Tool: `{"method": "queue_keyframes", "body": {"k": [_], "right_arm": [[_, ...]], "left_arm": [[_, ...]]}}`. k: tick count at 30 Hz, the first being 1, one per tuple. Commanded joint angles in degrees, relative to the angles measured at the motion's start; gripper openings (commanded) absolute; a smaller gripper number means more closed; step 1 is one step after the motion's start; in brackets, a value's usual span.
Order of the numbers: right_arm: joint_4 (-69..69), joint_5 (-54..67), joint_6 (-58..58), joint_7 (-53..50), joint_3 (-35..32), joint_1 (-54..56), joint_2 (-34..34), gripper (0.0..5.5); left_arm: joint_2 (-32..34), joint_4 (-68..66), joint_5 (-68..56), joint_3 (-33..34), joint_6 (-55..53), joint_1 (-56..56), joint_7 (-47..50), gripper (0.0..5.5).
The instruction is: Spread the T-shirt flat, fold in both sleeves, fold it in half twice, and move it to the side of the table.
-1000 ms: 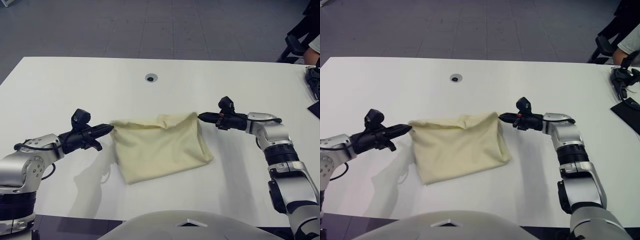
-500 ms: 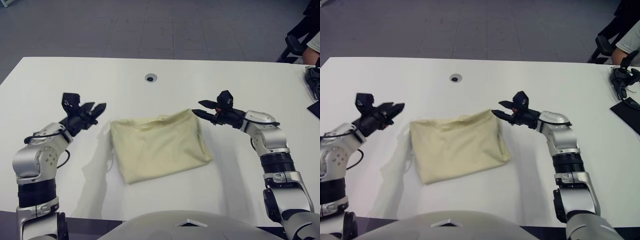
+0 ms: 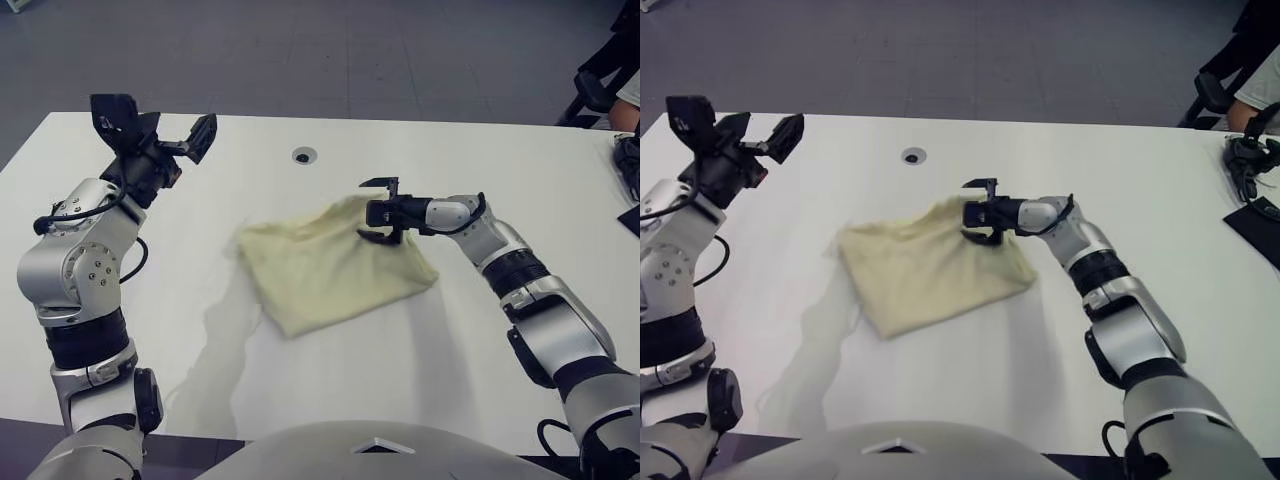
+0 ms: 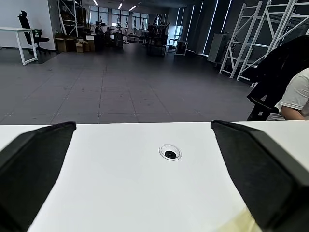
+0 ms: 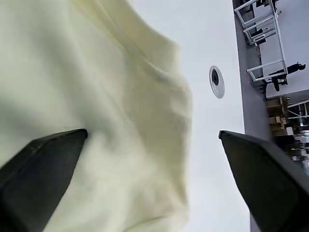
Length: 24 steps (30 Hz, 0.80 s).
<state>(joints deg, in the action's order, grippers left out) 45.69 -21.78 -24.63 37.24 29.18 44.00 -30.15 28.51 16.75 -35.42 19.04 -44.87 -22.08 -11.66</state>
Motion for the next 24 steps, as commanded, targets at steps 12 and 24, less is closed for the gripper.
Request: {"method": "queue_keyframes", "body": {"k": [12, 24], "right_arm": [[-49.46, 27.85, 18.24, 32.59, -7.67, -30.95, -30.99, 5.38], [-52.25, 11.43, 18.53, 21.0, 1.65, -30.24, -11.66, 5.38]], "left_arm": [[-3.31, 6.48, -2.38, -0.02, -4.1, 2.85, 2.85, 5.4], [-4.95, 8.96, -3.38, -1.46, -7.03, 2.5, 4.68, 5.4]]}}
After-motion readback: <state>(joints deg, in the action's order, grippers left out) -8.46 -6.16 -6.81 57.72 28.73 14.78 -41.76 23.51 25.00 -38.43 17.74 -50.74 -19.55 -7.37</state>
